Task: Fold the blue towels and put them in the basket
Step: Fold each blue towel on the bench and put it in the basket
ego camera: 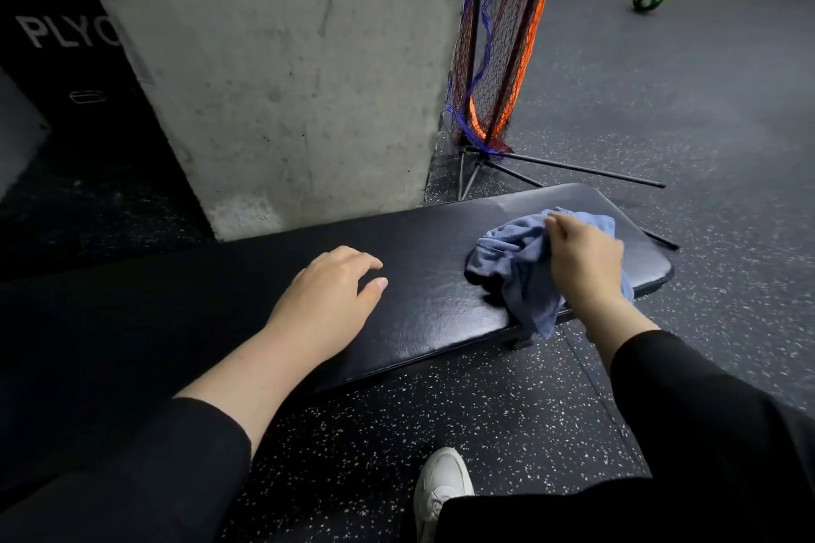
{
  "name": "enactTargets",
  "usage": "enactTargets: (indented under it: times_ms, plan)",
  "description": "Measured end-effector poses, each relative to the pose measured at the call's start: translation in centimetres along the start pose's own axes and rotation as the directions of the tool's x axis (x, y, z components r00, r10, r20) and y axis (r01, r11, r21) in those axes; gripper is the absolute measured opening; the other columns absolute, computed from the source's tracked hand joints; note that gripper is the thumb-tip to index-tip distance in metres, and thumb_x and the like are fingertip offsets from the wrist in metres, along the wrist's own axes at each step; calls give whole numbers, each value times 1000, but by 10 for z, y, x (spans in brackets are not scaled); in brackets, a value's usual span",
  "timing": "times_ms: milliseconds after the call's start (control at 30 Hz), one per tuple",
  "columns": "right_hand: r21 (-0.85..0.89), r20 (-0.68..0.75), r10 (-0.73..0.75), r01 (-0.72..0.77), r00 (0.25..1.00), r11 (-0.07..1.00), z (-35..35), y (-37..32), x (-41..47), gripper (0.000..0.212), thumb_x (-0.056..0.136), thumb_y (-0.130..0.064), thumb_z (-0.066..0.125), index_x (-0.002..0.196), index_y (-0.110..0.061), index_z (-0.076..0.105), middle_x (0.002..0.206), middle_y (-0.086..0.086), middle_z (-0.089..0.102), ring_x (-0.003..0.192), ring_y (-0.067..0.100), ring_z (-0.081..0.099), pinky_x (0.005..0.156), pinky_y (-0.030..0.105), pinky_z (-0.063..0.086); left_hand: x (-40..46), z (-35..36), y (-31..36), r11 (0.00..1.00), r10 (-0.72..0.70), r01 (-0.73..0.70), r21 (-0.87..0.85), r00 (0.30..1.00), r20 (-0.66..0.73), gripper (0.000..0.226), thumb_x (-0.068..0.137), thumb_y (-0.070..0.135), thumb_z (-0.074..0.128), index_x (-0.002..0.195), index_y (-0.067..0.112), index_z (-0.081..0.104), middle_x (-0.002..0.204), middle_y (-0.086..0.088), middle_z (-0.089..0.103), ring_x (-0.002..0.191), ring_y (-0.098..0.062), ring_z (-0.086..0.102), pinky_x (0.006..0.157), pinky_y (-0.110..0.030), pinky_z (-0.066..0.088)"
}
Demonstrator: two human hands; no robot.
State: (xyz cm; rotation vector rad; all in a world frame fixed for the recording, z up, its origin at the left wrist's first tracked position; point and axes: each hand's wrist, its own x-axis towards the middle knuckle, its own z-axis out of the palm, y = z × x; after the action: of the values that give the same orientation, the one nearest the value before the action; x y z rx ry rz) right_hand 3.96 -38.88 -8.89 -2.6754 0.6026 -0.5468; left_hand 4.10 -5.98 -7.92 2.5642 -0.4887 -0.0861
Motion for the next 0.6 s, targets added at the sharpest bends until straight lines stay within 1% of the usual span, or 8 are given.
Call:
enactTargets:
  times_ms: [133,200,333,367,433,500,533,600]
  plan:
    - [167,-140,0,23,990,986,-25,-14,20,34,102,-39,45,112,-17,70,102,15,73,97,36,64,78,39,46,0,-1,2,1000,6,-6,-11,1000,-1,35,103,42,48,132,27,60,136,13,54,124,-12,49,107,-39,41]
    - [233,-164,-2,40,987,972,-40,-21,29,34,101,-40,47,111,-17,71,102,13,74,95,30,64,78,37,46,-2,-1,2,1000,15,-15,-11,1000,-1,35,103,42,48,132,27,60,136,13,54,126,-12,48,107,-38,41]
    - [411,-199,4,80,980,908,-76,-45,49,32,101,-32,53,107,-8,73,101,10,74,88,17,64,80,30,45,-5,-6,1,999,28,-28,-16,1000,-12,36,102,42,48,133,27,60,136,13,54,126,-11,48,108,-37,41]
    - [460,-207,13,85,978,884,-85,-53,55,33,100,-31,54,108,-6,74,99,8,74,83,14,64,79,29,46,-6,-8,1,999,27,-27,-20,999,-18,36,102,41,48,133,27,60,136,14,54,126,-11,49,107,-36,41]
    - [564,-195,43,77,980,822,-103,-70,62,30,99,-33,56,106,-12,76,86,-5,71,72,5,61,75,29,49,-8,-12,1,999,24,-25,-38,999,-36,35,102,41,49,133,26,60,135,14,54,126,-11,49,107,-35,41]
    - [677,-160,52,72,986,732,-121,-93,63,24,97,-37,57,94,-24,77,80,-12,69,78,7,65,77,35,56,-10,-17,1,997,21,-26,-77,998,-63,35,102,40,50,132,26,61,134,15,55,125,-10,49,106,-33,42]
    - [725,-144,38,80,989,684,-130,-105,62,23,96,-38,58,88,-27,77,81,-10,71,84,11,68,80,38,59,-11,-21,2,994,21,-29,-104,997,-79,35,102,40,50,132,26,61,134,16,55,125,-9,50,105,-33,42]
    - [780,-119,-8,99,993,618,-144,-131,60,23,96,-36,59,84,-27,76,85,-4,74,93,18,71,85,44,60,-13,-28,1,987,15,-33,-158,993,-114,36,102,42,49,133,28,60,133,18,55,124,-7,51,103,-32,43]
